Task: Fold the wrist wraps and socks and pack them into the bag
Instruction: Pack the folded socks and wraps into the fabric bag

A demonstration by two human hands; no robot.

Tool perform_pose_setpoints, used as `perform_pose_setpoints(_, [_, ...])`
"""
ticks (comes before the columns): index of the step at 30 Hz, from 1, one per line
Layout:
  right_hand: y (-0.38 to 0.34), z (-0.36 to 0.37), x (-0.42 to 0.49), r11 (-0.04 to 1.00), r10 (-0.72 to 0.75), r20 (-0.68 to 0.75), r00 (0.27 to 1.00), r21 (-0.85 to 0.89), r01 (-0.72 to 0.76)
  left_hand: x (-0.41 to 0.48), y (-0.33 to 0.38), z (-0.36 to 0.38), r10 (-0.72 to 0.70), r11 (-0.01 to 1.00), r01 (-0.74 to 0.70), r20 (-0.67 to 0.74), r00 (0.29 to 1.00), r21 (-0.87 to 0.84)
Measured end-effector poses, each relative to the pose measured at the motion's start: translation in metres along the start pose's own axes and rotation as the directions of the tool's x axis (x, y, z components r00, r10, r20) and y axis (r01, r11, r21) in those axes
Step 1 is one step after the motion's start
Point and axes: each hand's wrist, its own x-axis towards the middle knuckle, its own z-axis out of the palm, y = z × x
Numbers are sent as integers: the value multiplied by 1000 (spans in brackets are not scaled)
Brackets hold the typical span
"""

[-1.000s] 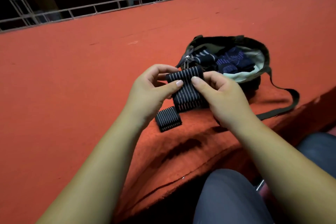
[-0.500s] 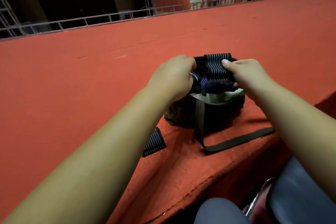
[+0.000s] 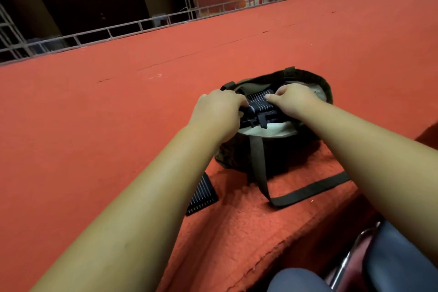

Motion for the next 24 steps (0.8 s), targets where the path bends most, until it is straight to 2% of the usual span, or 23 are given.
perform_pose_setpoints(6, [1,9,-3,995,32,-34,999,-89,-35,0,4,8,-16,1000,16,-23,1000,0])
perform_pose_setpoints(10, [2,10,-12,992,119,-121,986,53,-113,-6,9,3,12,1000,-12,8,1000,-4])
perform_pose_setpoints(12, [2,8,-22,975,169,-165,972,171,-140,-14,5,-4,62,991,-63,-11,998,-121])
perform_pose_setpoints(14, [3,5,-39,960,204,-212,956,234,-154,-28,-3,-11,61,951,-87,-97,993,-297])
perform_pose_setpoints(17, [0,-1,-75,955,179,-305,935,282,-91,-55,-18,-12,-82,890,-66,-301,950,-451])
perform_pose_setpoints(19, [-7,0,-104,936,140,-336,931,352,-13,-77,-29,-4,-259,813,8,-350,900,-582])
perform_pose_setpoints(21, [-17,7,-135,903,100,-376,921,424,75,-99,-40,11,-415,737,166,-244,876,-656])
perform_pose_setpoints(24, [-35,24,-177,841,26,-411,911,502,203,-128,-59,49,-504,696,444,58,862,-564])
